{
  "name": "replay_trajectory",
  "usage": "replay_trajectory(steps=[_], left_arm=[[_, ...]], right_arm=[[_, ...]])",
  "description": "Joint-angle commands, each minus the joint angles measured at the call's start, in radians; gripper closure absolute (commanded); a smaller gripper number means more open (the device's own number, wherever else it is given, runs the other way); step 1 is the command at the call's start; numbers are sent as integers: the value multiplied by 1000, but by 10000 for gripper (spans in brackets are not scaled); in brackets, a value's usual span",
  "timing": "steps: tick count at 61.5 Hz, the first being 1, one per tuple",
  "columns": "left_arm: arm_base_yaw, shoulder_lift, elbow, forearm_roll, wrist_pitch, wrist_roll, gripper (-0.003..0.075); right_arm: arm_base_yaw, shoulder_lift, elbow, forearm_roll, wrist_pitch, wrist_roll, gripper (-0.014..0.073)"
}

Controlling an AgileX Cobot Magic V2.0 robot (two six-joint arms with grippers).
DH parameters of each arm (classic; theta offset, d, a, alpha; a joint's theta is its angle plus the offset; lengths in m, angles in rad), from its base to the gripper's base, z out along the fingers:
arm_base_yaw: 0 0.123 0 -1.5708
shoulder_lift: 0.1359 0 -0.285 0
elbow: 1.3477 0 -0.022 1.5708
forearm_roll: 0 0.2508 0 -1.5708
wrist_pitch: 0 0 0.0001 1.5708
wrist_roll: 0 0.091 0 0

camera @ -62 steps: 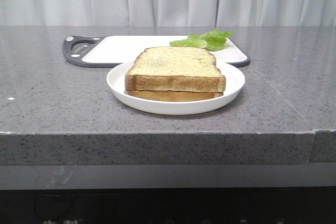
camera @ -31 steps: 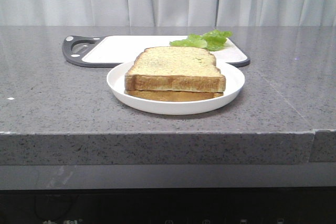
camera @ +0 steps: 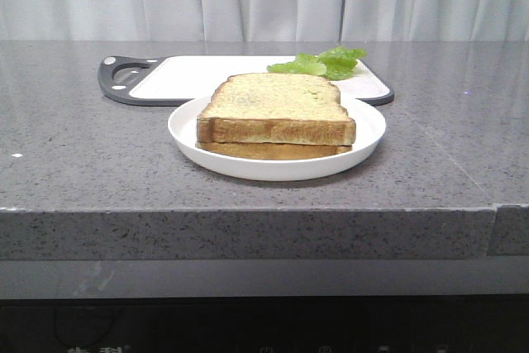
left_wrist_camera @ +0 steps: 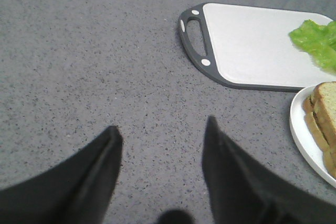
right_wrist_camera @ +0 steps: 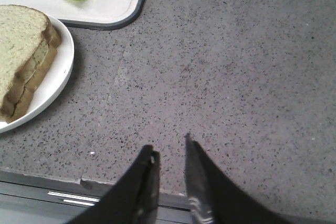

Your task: Left arm grabs bread, right arm adds lettuce

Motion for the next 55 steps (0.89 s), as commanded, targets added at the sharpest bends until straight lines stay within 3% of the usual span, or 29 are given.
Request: replay_trajectory(steps=[1, 17, 37, 55], left_arm=[[-3, 49, -34, -64, -65, 22, 221], [-103, 248, -152, -252, 79, 144, 301], [-326, 546, -332, -300, 81, 144, 302], [-393, 818, -524, -413, 127, 144, 302]], right_arm=[[-6, 9, -35, -7, -65, -10, 221], [-6, 9, -35, -7, -67, -10, 209], [-6, 9, -35, -7, -67, -10, 209], [-6, 9, -35, -7, -67, -10, 209]])
